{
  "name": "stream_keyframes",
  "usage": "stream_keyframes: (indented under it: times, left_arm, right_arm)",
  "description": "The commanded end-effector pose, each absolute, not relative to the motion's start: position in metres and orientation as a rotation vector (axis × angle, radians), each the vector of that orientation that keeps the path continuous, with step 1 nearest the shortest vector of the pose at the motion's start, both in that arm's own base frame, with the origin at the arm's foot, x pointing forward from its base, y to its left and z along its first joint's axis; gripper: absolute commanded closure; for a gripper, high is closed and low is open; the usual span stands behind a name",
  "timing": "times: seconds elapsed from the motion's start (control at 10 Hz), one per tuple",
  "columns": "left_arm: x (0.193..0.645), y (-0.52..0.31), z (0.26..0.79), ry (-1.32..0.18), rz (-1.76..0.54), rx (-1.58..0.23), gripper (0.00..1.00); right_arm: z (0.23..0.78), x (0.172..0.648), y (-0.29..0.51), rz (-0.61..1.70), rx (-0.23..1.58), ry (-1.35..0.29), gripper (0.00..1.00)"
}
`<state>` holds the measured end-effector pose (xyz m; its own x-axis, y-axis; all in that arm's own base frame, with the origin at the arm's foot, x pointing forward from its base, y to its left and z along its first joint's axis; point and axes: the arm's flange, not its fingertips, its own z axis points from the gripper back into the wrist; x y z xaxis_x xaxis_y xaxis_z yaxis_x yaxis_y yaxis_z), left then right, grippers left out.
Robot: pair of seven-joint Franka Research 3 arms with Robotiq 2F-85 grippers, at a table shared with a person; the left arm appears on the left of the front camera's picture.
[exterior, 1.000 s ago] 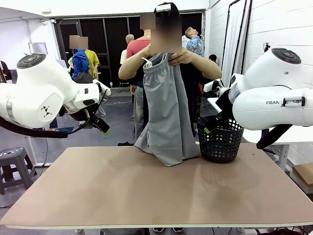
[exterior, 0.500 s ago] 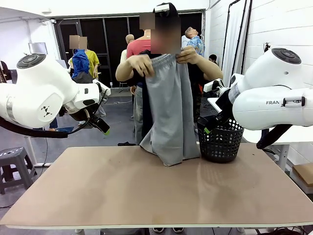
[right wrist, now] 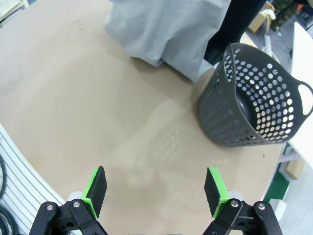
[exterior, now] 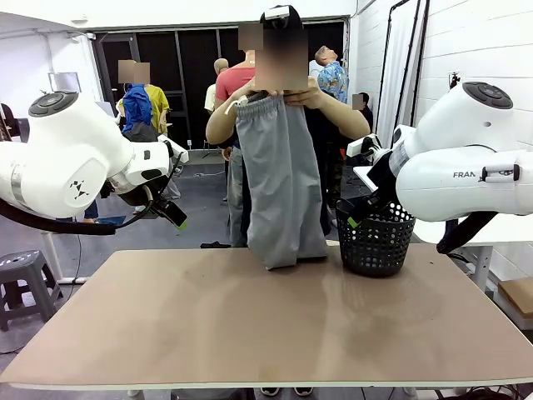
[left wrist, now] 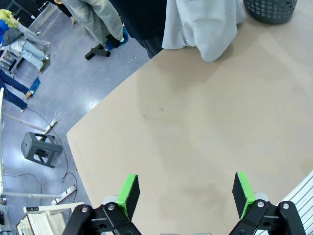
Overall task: Fold the training pants.
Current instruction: Grab both ends of the Training pants handed by a person.
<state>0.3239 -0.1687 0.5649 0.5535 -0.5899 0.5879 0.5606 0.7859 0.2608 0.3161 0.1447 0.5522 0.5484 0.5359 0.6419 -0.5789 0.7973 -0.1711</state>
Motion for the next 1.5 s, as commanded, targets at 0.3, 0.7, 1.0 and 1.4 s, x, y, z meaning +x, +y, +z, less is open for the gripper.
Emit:
stream_keyframes:
  times: [0.3,0.7,1.0,1.4]
  left_arm:
    - [0.3239,-0.1692,0.5648,-0.705,-0.682,0.046,0.00]
    - [0.3239,-0.1692,0.5648,-0.705,-0.682,0.046,0.00]
    - [0.3239,-0.1692,0.5648,-0.705,-0.682,0.046,0.00]
    - [0.3239,-0.1692,0.5648,-0.705,-0.682,0.046,0.00]
  right_arm:
    - [0.5521,0.3146,0.1442,0.664,0.062,-0.728,0.00]
    - [0.5521,0.3146,0.1442,0.664,0.062,-0.728,0.00]
    - [0.5521,0.3146,0.1442,0.664,0.062,-0.728,0.00]
    - [0.5521,0.3146,0.1442,0.664,0.062,-0.728,0.00]
